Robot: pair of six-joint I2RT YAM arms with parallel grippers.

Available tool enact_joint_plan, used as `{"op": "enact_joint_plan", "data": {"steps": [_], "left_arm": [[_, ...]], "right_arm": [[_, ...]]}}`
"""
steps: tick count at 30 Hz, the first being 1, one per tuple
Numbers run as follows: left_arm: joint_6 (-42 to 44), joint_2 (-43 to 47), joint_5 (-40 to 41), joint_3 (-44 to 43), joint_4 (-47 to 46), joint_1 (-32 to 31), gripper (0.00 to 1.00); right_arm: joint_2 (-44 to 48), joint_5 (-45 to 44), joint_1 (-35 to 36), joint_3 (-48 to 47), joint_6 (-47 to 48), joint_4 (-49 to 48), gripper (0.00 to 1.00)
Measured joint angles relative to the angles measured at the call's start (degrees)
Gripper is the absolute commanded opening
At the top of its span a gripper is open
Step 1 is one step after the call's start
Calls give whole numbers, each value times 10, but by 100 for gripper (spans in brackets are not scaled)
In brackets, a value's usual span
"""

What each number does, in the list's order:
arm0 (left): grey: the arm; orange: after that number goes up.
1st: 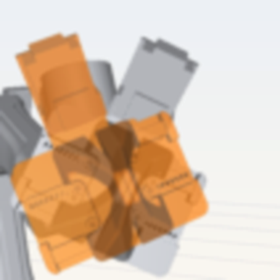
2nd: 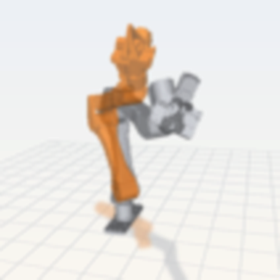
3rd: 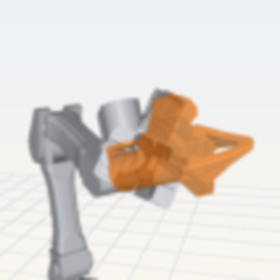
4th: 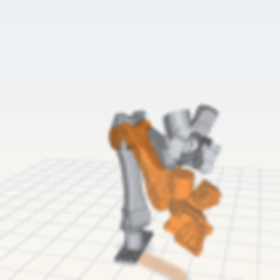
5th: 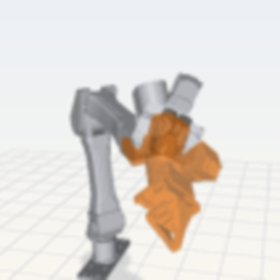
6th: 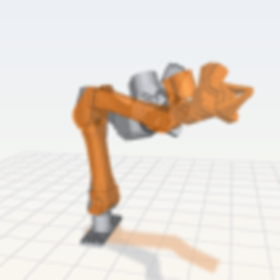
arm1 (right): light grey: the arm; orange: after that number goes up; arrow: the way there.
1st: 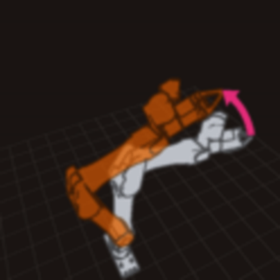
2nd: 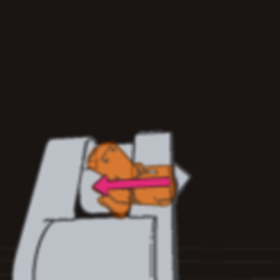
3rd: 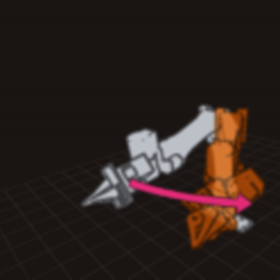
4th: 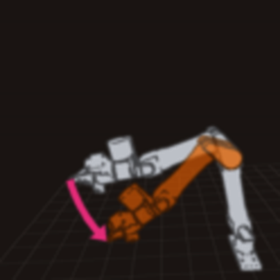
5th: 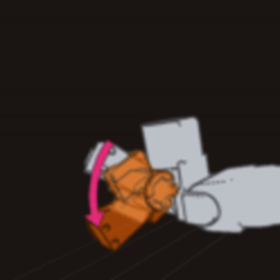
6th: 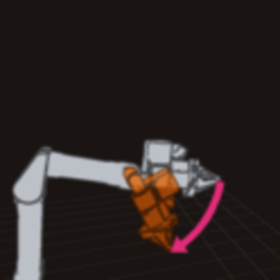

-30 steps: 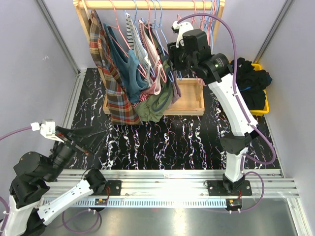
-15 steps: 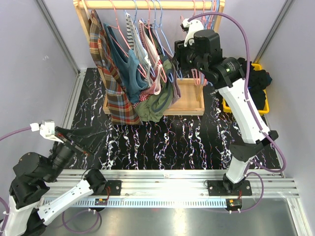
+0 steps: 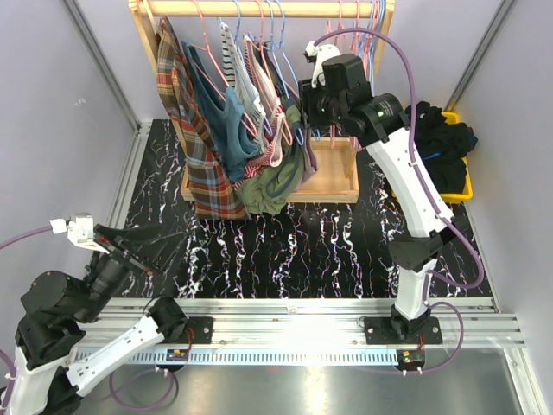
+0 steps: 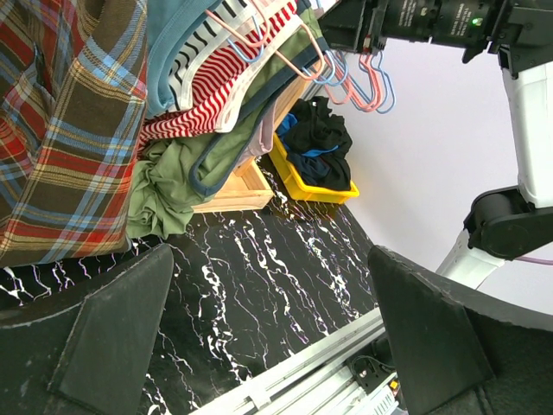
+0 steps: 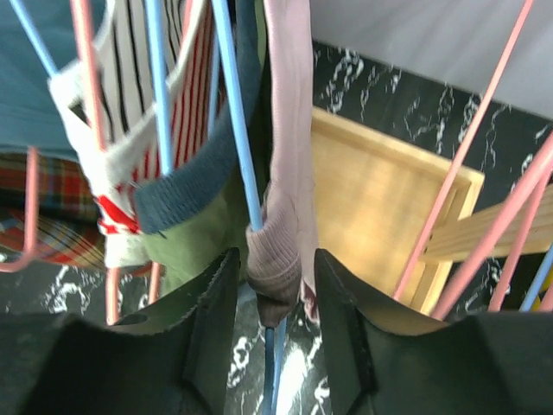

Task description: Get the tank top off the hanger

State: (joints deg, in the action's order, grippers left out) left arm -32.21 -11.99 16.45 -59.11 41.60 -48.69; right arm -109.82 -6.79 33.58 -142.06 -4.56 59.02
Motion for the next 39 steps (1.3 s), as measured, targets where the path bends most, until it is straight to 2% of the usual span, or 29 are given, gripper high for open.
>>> {"op": "enact_joint_plan", "data": {"steps": [6,13,20,21,22,31,39], "left_arm": [[0,4,2,1,4,0,99],[-4,4,2,10,5,0,99],[-5,4,3,10,8,0,99],[-5,4,3,10,8,0,99],[-4,4,3,10,8,0,99],[-4,4,4,10,8,0,99],[-4,2,3,10,7,0,99]], "right_arm": [[-2,-1,0,13,0,24,49],[-1,-8,0,30,4,42,39],[-1,-23,0,30,12,43,12],[-1,-24,0,29,13,43,3],[-1,-25,0,29,16,43,0],[8,-34,0,30,14,38,0],[97,-49,0,83,1,18,0]]}}
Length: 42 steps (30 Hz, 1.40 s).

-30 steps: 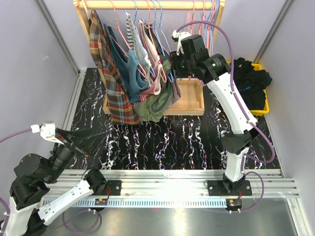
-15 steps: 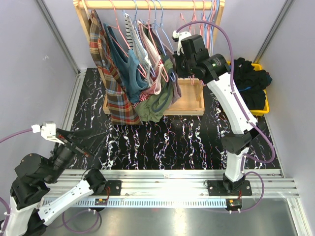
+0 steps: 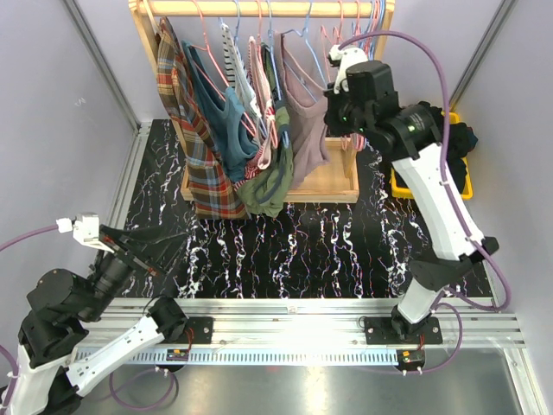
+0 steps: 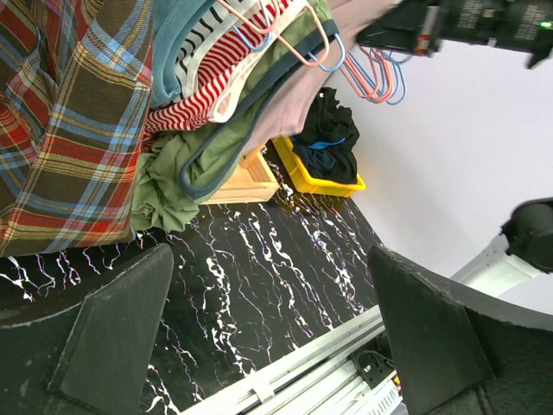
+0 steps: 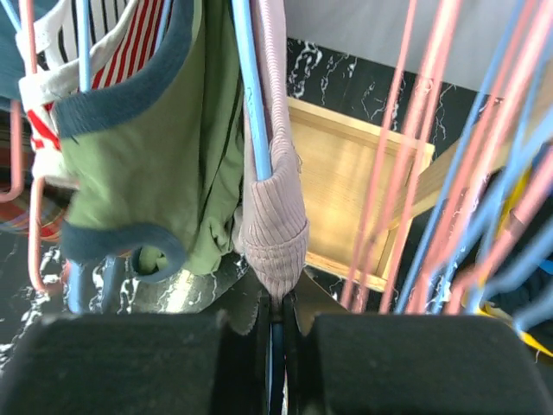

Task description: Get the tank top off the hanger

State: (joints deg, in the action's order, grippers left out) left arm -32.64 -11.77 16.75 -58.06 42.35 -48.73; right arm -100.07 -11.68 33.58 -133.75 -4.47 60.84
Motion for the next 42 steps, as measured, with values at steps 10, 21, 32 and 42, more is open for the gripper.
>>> {"op": "enact_joint_plan", "data": {"steps": [10,21,32,42], "left_arm": [[7,-36,-12,-8,-9,0,99],[31,-150,-89,-43,-70,-1,99],[45,-300,-204,-94,-158,-28,99],[132,-488,-100,-241,-163,-226,99]], "right_arm": [[211,47,0,232,-36,-33,0],[540,130,1,303,-80,121,0],[634,260,-2,334,-113,189,0],[640,353,-3,464,-117,200,0]]}}
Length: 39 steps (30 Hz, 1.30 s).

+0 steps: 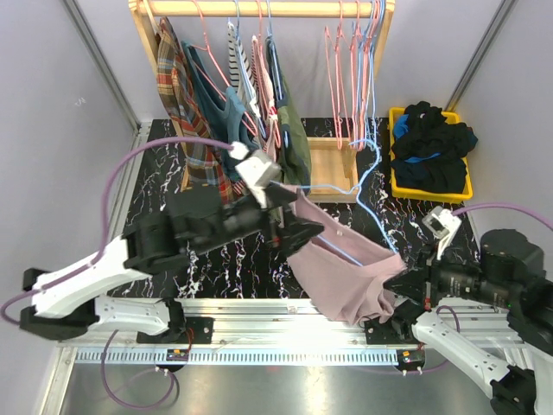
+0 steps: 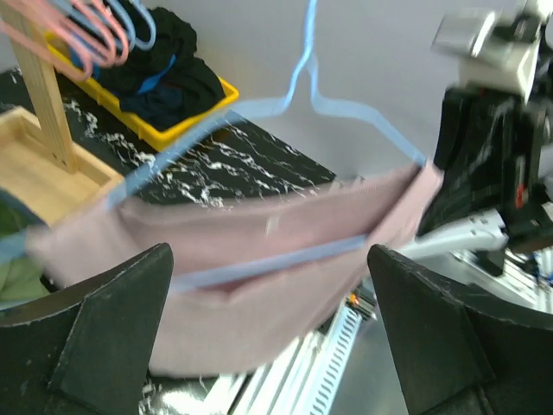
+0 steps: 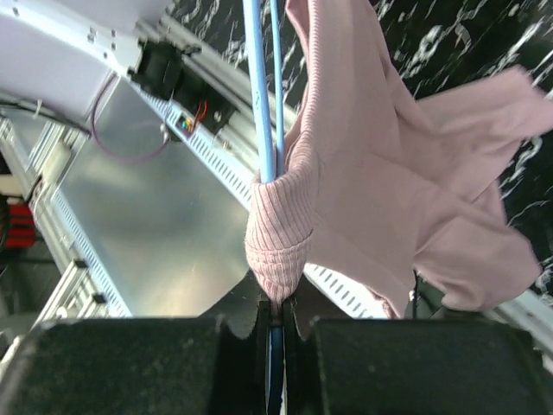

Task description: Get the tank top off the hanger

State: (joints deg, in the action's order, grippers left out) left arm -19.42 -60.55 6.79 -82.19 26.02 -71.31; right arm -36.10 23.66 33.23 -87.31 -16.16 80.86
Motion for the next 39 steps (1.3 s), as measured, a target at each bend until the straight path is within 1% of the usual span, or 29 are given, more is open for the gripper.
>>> {"op": "enact_joint_plan", "data": {"steps": [5,8,12,16,17,19,20,21,22,23,24,25,26,27,30,31,32,35,39], "left_arm": [[30,-109,65,-75,-4,-36,99],[36,-161,93,-112,-2,-44,99],[40,-206,122,-132,-1,-46,99],[40,-233,136,-141,-2,-46,99],[40,-238,137,-142,-4,-46,88],[37,-247,138,-145,-8,-47,74],[37,-252,138,-151,-7,-47,53],[33,-259,137,-158,-7,-47,38],[34,-264,136,-165,-7,-47,18],[32,-269,135,-171,-7,-47,3],[33,-270,136,-173,-7,-47,0],[26,-270,133,-173,-7,-47,0],[22,-270,134,-173,-9,-47,0],[19,-267,135,-169,-14,-47,0],[8,-249,153,-137,-10,-48,0],[3,-245,165,-126,-3,-49,0],[0,-241,178,-118,4,-50,0],[-12,-231,245,-100,36,-50,0],[-30,-231,328,-100,68,-50,0]], "right_arm": [[23,35,0,72,-6,1,0],[32,45,0,87,-10,2,0],[45,62,0,93,-12,0,0],[52,77,0,105,-12,0,0],[52,80,0,109,-12,0,0],[52,85,0,116,-12,0,0],[52,85,0,118,-12,0,0],[52,85,0,119,-12,0,0],[52,85,0,119,-12,0,0],[52,84,0,119,-12,0,0],[52,84,0,119,-13,3,5],[53,81,0,120,-15,4,8],[54,76,0,122,-17,5,19],[55,71,0,127,-22,5,48],[64,42,0,148,-43,-5,76],[68,32,0,153,-45,-10,93],[74,16,0,162,-58,-19,100],[94,-37,-1,186,-79,-42,100],[124,-115,-2,215,-117,-67,100]]}}
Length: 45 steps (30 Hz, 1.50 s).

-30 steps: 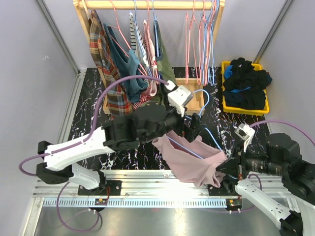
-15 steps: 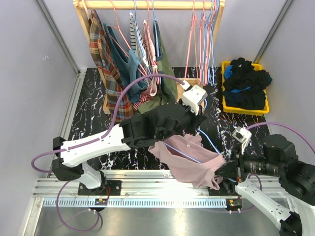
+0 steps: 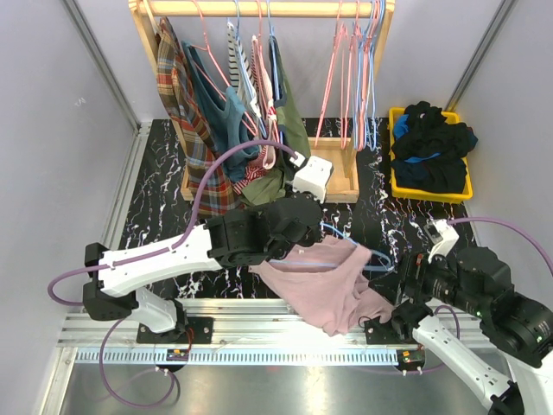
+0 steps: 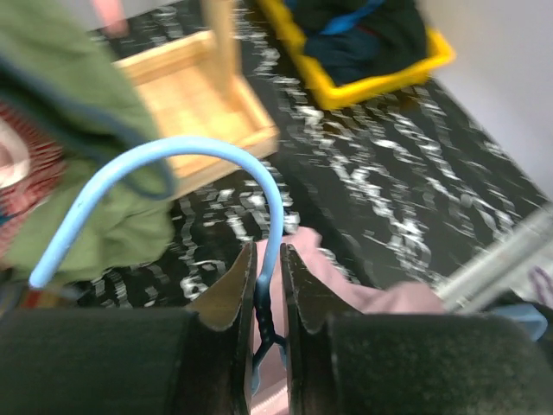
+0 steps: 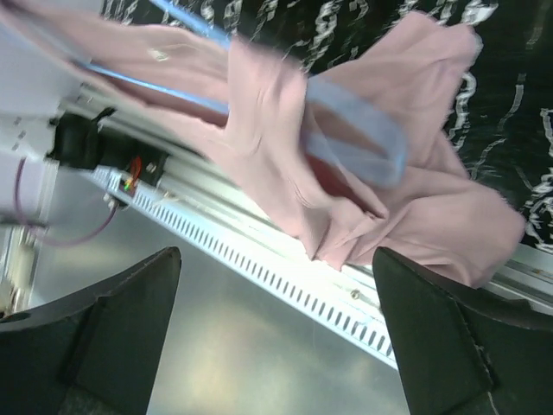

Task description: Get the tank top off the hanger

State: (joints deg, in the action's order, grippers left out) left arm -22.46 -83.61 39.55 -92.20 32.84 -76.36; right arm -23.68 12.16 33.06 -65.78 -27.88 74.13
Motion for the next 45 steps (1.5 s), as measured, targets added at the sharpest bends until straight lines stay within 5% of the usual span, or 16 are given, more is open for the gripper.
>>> {"op": "enact_joint_plan", "data": {"steps": [14,25,30,32,45], "left_arm": [[-35,-77,84,-61,53,-3,0],[-64,-70,67,-72,70,-32,0],[-73,-48,71,-65,76,-34,0],[-74,-34,75,-56,79,-35,0],[-90,36,85,10,78,-37,0]], "right_arm": [[-16,-71,-1,122,-59,-118,89],[-86,-164,-1,148,-119,-245,63],[-142,-198,-1,148,-119,-267,11],[-146,-202,-1,148,-122,-267,0],[-120,-330,-1,129,-176,-191,0]]}}
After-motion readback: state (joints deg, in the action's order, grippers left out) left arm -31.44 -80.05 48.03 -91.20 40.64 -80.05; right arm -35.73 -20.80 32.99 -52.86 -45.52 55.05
